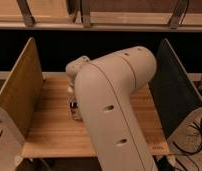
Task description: Place the ceramic cup over the eraser
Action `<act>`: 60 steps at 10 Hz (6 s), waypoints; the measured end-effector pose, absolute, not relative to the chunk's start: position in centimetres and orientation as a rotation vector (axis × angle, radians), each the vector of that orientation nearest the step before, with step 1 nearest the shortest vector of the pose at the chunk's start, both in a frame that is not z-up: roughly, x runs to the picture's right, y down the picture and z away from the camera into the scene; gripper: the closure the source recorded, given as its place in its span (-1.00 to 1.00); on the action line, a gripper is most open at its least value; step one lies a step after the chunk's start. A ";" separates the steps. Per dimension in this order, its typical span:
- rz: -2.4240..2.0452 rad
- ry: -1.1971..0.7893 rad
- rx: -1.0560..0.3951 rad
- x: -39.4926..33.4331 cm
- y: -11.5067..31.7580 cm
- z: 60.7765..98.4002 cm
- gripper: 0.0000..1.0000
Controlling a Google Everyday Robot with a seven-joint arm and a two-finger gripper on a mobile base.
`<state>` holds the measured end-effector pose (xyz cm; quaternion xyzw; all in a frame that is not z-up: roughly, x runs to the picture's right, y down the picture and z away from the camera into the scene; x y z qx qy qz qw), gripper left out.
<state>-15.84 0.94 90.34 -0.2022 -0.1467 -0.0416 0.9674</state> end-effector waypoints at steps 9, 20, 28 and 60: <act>-0.110 -0.326 -0.377 -15.1 1.0 92.0 0.78; -0.036 -0.087 -0.123 -6.0 -11.4 81.8 1.00; 0.105 -0.068 -0.196 -2.3 -8.4 74.6 1.00; 0.018 -0.250 -0.264 -13.4 -0.4 69.9 1.00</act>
